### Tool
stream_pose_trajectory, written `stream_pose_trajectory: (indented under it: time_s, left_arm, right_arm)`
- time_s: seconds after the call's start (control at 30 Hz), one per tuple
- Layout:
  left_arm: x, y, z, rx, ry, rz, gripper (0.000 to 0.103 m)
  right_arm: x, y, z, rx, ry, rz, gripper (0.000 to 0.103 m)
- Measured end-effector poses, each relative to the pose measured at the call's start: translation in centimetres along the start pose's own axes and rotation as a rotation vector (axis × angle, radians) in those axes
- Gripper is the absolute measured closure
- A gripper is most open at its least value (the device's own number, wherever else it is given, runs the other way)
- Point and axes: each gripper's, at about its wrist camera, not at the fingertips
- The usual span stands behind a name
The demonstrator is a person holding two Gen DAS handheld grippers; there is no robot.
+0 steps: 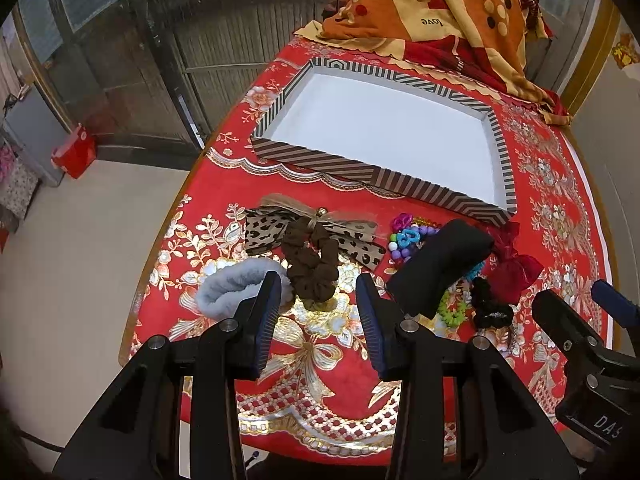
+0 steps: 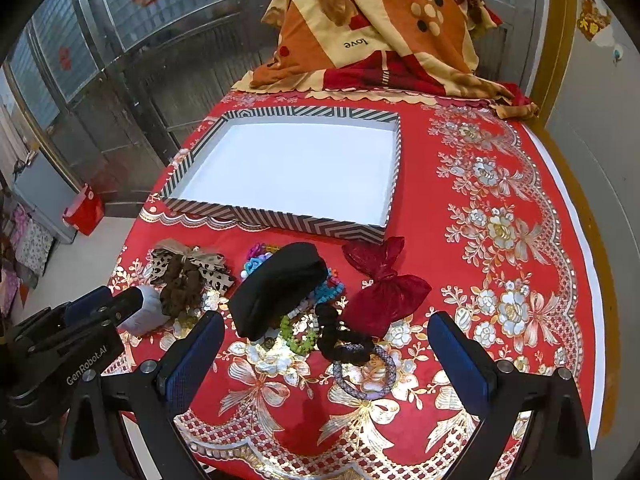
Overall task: Organize jewelry
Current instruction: 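Move both tools over the pile of hair accessories beside the tray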
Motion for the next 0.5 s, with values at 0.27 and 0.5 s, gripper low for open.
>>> stream_pose_trajectory:
  time_s: [0.27, 0.5]
  left_arm:
    - [0.03, -0.02, 0.3, 0.005, 0.017, -0.003, 0.065]
    - [-0.09, -0.24, 0.45, 0.007, 0.021, 0.002, 0.065]
  right_arm:
    - [0.03, -0.03, 0.19, 0.005, 0.006, -0.001, 0.002]
    - [0.08, -0.41, 0.38, 0.002, 0.016, 0.001, 0.002]
Point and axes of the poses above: each gripper's, at about its wrist camera, not at the fingertips, and z roughly the way its jaws point, y to its left, x to its underside, and after that the axes turned 5 degrees about y, right-handed
